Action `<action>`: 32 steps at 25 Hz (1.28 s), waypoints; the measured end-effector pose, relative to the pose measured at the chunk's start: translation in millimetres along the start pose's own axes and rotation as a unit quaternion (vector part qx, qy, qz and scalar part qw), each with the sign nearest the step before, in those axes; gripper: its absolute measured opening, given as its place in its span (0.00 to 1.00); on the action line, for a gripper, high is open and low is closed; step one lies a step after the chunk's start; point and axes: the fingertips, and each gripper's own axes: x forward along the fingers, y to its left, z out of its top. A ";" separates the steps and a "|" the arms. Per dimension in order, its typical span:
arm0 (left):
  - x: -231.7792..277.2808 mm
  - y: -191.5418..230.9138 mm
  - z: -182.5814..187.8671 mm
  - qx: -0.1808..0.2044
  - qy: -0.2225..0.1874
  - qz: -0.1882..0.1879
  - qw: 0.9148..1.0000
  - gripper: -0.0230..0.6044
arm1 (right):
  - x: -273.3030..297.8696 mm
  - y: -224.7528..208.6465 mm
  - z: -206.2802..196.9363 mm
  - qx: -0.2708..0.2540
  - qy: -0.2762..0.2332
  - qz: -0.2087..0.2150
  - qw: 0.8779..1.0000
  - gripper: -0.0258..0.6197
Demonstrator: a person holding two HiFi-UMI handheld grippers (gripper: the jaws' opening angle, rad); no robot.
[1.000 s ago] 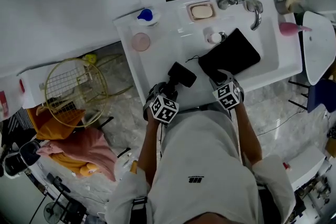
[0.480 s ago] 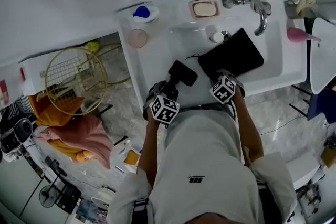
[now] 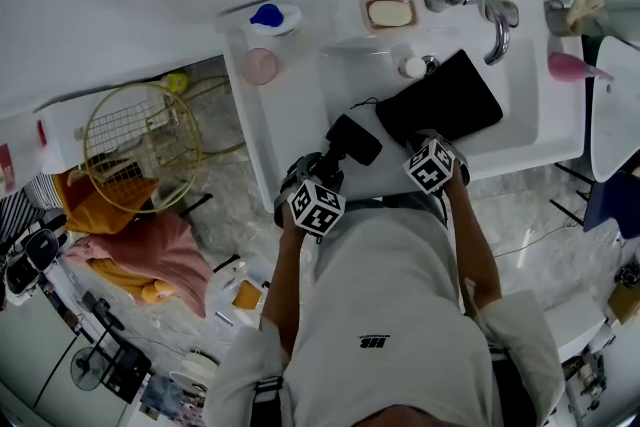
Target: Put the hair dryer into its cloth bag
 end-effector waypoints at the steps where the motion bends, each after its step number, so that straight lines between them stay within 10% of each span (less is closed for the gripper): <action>1: -0.2 -0.9 0.7 0.003 -0.001 -0.001 1.000 0.48 | -5.0 -3.1 2.6 0.008 -0.013 -0.007 1.000 0.10; 20: -9.4 -29.5 18.0 0.113 -0.008 -0.072 0.991 0.48 | -106.8 -5.8 47.4 0.059 -0.247 -0.153 0.955 0.10; 32: -37.1 -5.0 -18.5 0.103 -0.017 -0.068 0.992 0.48 | -131.1 32.6 98.3 0.059 -0.306 -0.178 0.933 0.10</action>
